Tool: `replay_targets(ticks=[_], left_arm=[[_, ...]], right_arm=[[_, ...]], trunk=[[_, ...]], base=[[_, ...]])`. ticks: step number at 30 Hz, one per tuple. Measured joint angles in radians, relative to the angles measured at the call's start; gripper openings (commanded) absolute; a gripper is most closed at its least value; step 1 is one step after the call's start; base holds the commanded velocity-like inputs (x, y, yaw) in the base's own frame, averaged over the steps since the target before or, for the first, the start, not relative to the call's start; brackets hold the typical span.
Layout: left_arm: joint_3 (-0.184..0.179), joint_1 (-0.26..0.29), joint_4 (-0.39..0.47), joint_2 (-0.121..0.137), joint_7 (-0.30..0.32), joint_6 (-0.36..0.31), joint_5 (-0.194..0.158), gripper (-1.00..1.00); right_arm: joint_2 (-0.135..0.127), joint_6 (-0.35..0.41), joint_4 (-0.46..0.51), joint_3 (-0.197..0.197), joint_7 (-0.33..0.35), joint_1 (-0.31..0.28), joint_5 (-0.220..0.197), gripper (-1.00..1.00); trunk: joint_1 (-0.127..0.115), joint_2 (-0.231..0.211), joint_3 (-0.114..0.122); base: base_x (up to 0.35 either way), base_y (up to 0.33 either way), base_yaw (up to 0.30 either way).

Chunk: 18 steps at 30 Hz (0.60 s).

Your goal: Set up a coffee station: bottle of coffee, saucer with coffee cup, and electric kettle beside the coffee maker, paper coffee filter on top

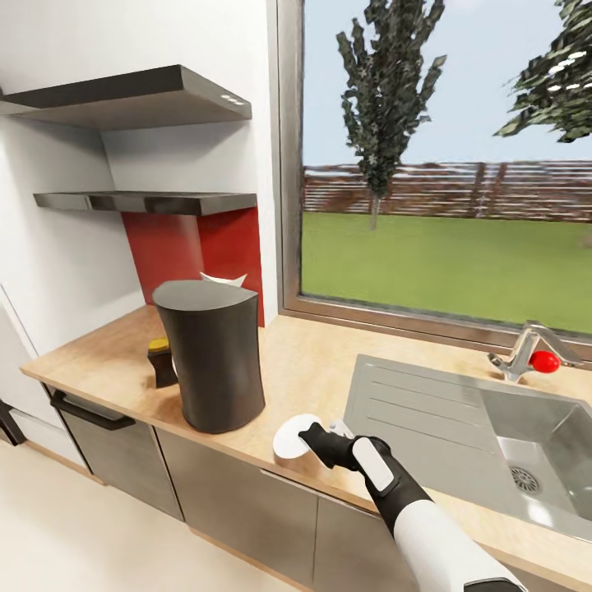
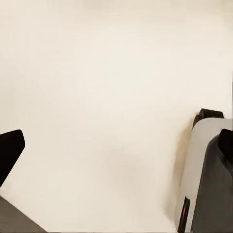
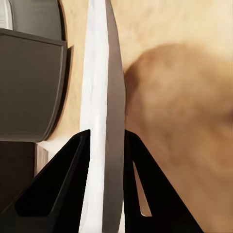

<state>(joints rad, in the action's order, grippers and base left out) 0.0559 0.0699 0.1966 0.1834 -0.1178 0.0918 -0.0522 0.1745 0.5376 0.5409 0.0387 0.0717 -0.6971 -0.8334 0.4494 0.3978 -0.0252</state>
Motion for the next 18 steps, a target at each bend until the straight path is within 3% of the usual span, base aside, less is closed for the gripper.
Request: replay_targets(ticks=[7, 14, 18], left_arm=[[-0.002, -0.001, 0.052, 0.004, 0.001, 0.003, 0.005, 1.0], [-0.004, -0.002, 0.049, 0.004, 0.001, 0.003, 0.005, 1.0], [-0.004, -0.002, 0.048, 0.005, 0.001, 0.002, 0.005, 1.0]], right_arm=[[0.0, -0.068, -0.001, 0.0, 0.0, 0.0, 0.003, -1.0], [0.0, -0.073, -0.005, -0.002, 0.0, 0.0, 0.003, -1.0], [0.0, -0.073, -0.006, -0.002, 0.0, 0.0, 0.004, -1.0]], trunk=[[0.0, 0.0, 0.0], [0.0, 0.0, 0.0], [0.0, 0.0, 0.0]], base=[[0.085, 0.073, 0.0], [0.004, 0.004, 0.0], [0.061, 0.175, 0.0]])
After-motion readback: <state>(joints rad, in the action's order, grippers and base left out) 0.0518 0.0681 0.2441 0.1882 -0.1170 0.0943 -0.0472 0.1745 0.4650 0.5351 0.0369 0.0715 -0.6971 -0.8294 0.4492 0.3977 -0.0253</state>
